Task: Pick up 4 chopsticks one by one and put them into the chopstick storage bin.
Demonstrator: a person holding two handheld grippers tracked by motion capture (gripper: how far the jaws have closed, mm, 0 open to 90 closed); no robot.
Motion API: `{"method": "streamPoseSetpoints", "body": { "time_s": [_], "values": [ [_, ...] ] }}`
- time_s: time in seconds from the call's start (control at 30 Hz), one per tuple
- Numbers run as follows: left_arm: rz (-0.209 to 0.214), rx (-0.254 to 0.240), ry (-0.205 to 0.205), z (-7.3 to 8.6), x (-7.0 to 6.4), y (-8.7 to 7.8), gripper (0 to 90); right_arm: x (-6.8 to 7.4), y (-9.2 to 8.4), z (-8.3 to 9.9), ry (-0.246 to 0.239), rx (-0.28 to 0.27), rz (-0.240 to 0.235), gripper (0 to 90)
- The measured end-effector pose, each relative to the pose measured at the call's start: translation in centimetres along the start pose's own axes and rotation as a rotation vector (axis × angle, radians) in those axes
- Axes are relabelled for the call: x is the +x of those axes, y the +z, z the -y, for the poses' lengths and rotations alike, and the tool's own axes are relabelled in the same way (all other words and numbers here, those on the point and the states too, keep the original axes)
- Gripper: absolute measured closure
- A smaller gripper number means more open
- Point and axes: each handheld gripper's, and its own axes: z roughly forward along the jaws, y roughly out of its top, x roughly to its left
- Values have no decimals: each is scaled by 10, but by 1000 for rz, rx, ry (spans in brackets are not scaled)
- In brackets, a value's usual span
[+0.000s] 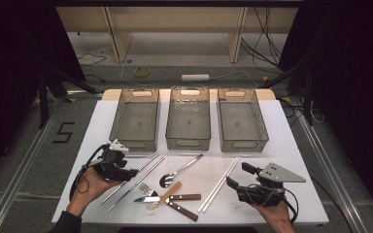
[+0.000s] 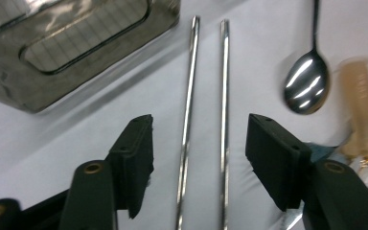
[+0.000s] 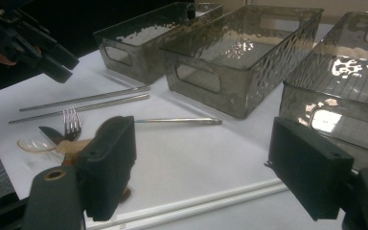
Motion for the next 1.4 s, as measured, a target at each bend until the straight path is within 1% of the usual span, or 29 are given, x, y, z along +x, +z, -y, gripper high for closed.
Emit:
{"method": "streamPoseSetpoints", "body": {
  "time_s": [0.07, 0.13, 0.2, 0.47, 0.6, 0.73, 0.87, 0.9, 1.0, 1.03, 1.17, 1.23, 1.33, 1.4],
  "values": [
    [-2, 35, 4, -2, 3, 3, 456, 0, 0, 0, 0, 1, -1, 257],
    [-15, 64, 15, -3, 4, 7, 472, 0, 0, 0, -1, 2, -5, 258],
    [-15, 95, 21, -5, 5, 10, 476, 0, 0, 0, -1, 3, -4, 258],
    [-13, 181, 53, -10, 7, 23, 562, 1, 1, 0, -7, 7, -9, 260],
    [-12, 229, 69, -12, 7, 30, 590, 1, 1, 0, -8, 7, -12, 260],
    [7, 248, 78, -11, 10, 34, 616, 1, 1, 0, -8, 8, -14, 260],
    [16, 274, 89, -11, 11, 38, 647, 1, 1, 0, -10, 8, -15, 261],
    [20, 282, 99, -11, 11, 38, 657, 1, 1, 0, -11, 9, -16, 261],
    [20, 295, 111, -12, 9, 41, 695, 1, 2, 0, -12, 10, -19, 261],
    [20, 298, 109, -12, 8, 42, 695, 1, 2, 0, -12, 10, -19, 261],
    [26, 316, 123, -13, 9, 43, 725, 1, 2, 0, -16, 11, -21, 262],
    [27, 315, 123, -13, 9, 44, 731, 1, 2, 0, -18, 10, -21, 262],
    [34, 330, 137, -14, 8, 46, 747, 2, 2, 0, -16, 14, -22, 262],
    [31, 338, 142, -14, 8, 48, 756, 2, 2, 0, -17, 13, -22, 262]
  ]
}}
